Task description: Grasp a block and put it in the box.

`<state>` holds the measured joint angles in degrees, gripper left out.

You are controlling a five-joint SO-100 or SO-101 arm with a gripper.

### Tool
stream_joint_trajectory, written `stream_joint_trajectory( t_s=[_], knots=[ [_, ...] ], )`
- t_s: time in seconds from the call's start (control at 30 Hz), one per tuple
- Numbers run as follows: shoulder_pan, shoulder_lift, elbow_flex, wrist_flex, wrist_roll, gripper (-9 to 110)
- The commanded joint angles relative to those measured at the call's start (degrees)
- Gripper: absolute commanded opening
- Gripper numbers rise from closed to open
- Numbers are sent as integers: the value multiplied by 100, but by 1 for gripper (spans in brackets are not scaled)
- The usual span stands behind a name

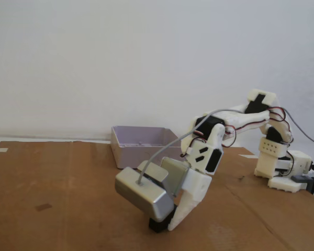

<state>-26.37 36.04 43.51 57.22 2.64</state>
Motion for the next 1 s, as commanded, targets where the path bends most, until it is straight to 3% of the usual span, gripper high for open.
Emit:
stream_joint_trajectory(
  t_s=[0.0,0.67,0.97],
  knots=[
    [9,255,-580,-88,-44,35],
    [-18,211,-501,-35,-18,34],
    [-9,193,-519,-35,-35,7]
  ],
)
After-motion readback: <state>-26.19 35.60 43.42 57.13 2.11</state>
